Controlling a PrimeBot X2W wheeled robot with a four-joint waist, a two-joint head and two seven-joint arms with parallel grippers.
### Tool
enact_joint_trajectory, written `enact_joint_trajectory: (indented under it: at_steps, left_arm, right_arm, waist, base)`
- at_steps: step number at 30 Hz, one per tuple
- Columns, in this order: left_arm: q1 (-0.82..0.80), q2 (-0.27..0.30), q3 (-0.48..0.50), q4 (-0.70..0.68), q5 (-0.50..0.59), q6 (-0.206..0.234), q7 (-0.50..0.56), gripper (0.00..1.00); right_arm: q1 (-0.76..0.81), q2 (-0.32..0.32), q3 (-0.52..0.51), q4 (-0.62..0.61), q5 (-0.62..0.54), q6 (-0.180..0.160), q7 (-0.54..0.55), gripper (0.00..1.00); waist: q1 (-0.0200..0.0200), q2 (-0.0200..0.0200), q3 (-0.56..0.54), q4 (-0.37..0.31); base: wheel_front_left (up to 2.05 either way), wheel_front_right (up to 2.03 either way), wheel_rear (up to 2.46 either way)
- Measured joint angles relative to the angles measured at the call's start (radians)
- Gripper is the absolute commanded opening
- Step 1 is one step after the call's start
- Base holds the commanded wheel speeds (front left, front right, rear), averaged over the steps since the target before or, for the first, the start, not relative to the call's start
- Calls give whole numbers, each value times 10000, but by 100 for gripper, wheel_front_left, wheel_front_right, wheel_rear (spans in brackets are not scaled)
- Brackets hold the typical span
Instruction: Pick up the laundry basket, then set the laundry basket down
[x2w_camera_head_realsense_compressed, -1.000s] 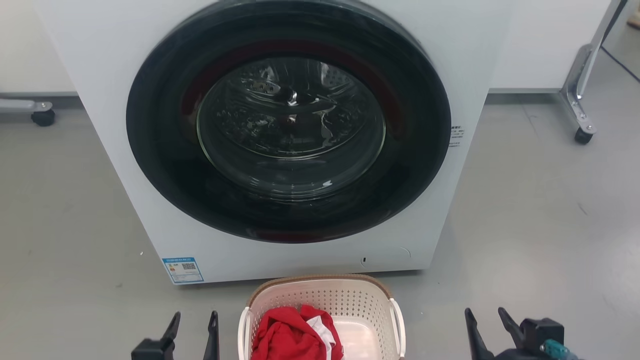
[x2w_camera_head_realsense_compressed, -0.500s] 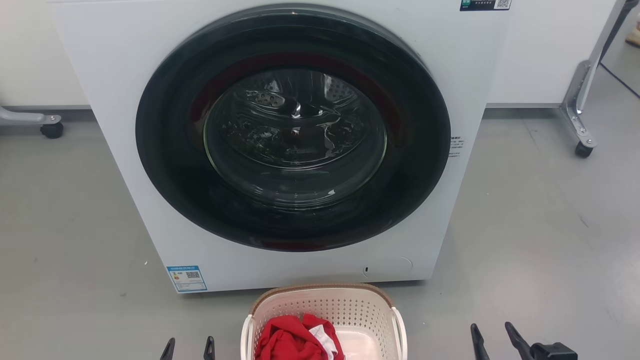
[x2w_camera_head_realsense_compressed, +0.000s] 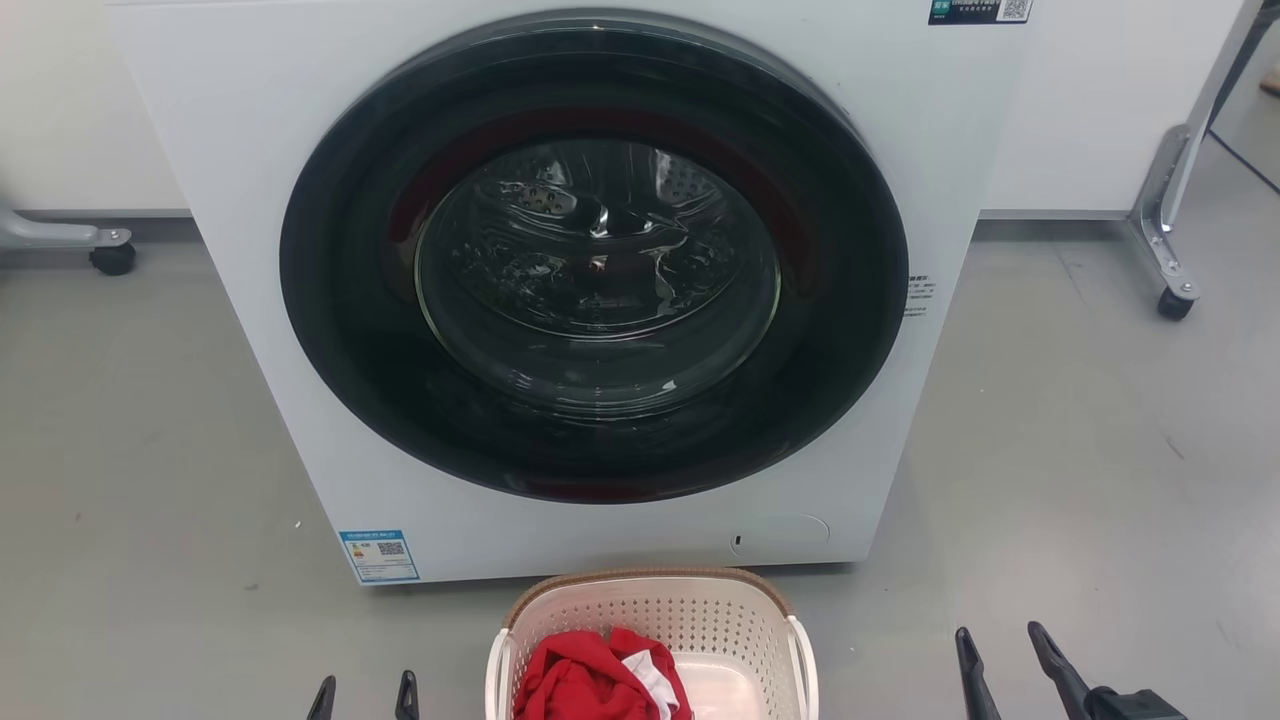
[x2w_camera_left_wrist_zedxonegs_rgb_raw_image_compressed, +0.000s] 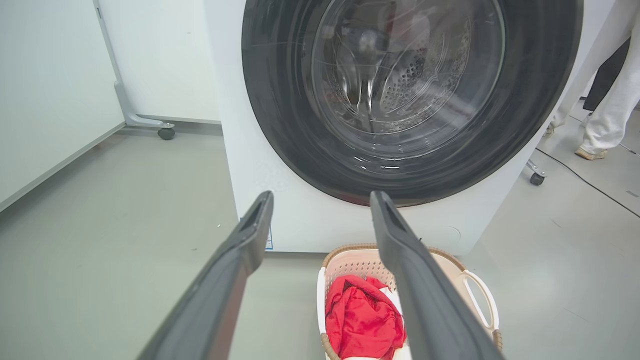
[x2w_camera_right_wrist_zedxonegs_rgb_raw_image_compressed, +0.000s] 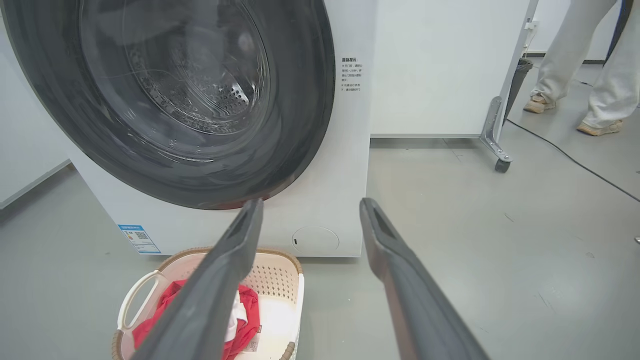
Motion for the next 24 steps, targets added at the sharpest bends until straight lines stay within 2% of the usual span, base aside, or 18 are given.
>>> enact_joint_trajectory:
  at_steps: [24]
  left_arm:
    - [68,-102,222,-286,257,6,17,100]
  right_arm:
    - [615,318,-871,-938,-844,0,-2,100]
  waist:
    - [0,0,117,-14]
  base:
    - [0,0,0]
